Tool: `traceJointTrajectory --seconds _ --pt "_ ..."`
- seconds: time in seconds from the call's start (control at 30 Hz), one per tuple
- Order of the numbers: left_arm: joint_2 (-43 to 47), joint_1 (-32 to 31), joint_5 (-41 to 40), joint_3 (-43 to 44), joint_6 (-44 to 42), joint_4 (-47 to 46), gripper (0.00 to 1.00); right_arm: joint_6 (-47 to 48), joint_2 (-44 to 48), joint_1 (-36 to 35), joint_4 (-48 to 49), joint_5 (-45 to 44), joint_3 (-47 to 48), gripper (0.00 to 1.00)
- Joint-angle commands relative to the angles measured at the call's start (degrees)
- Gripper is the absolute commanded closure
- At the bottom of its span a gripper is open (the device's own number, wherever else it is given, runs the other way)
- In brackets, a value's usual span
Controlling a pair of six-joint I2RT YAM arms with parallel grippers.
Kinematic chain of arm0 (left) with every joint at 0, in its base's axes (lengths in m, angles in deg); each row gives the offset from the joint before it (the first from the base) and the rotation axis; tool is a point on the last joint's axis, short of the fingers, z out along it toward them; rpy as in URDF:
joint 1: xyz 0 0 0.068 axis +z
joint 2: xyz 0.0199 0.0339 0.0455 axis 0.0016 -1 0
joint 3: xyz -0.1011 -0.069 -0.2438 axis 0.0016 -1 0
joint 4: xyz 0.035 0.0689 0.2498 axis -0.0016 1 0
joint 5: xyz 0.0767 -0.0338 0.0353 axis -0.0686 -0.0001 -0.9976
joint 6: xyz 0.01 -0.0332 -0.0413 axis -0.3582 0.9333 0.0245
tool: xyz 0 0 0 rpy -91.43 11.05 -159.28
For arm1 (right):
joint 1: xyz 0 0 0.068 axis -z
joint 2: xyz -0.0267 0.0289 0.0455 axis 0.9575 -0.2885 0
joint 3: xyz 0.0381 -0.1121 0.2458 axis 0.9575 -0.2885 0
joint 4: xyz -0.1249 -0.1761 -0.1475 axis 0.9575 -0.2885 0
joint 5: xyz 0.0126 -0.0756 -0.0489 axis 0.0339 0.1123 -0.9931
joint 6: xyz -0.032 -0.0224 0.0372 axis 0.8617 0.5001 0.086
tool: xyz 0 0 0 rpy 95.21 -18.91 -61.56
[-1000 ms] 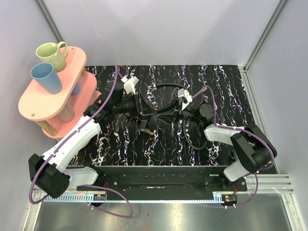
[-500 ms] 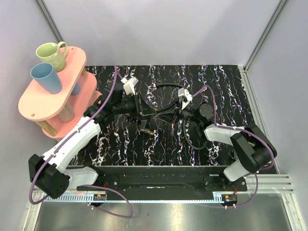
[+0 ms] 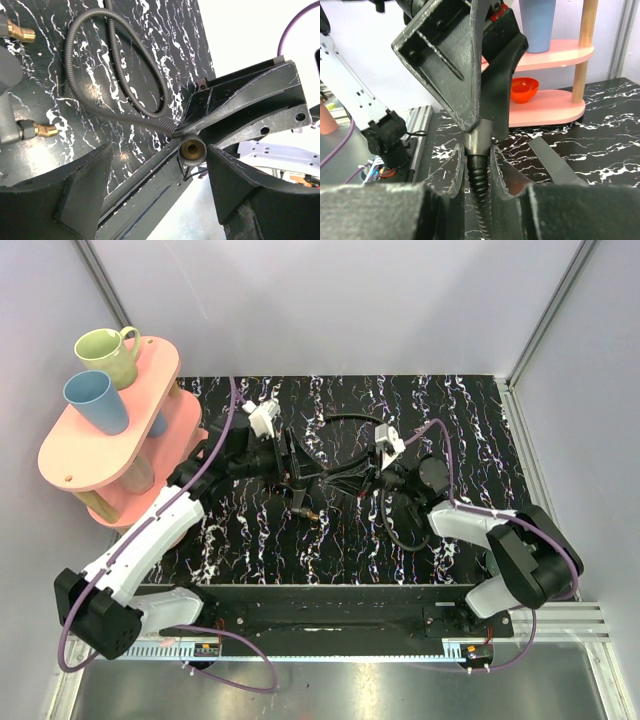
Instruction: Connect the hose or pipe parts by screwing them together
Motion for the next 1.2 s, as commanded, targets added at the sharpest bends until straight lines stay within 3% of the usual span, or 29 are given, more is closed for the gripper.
traceJointTrajectory --seconds 0.0,0.13,0.23,0.43,0.63,0.8,1.03,1.17 --pt "4.09 0.54 -10.30 4.33 -5.83 7.81 0.21 6.33 6.13 0.50 0.27 -2.78 -2.76 1.00" --pt "8.29 0.54 -17.77 0.66 -6.19 9.40 0.25 13.01 11.85 1.03 -15.86 -6.47 -5.22 1.00" --pt "10.59 0.62 -21.03 -5.40 -4.35 6.95 0.26 15.57 16.42 1.11 -22.85 -10.69 -6.63 1.00" --pt "8.59 0.71 -20.26 -14.81 2.77 -1.48 0.25 17.42 21.61 1.03 -35.59 -18.95 -6.54 1.00" --pt "2.61 0.71 -20.51 -20.71 9.81 -13.52 0.29 18.21 24.43 1.03 -39.64 -23.70 -7.34 1.00" --pt "-2.93 0.80 -25.43 -17.28 5.25 -14.24 0.27 19.97 22.59 1.03 -46.32 -27.04 -4.61 1.00" --pt "-6.36 2.12 -27.11 -14.65 1.11 -17.49 0.24 20.50 23.20 1.03 -44.58 -26.78 -5.93 1.00" --pt "-9.26 3.44 -29.55 -6.77 -1.52 -11.45 0.25 20.41 23.20 1.03 -44.40 -26.78 -6.02 1.00"
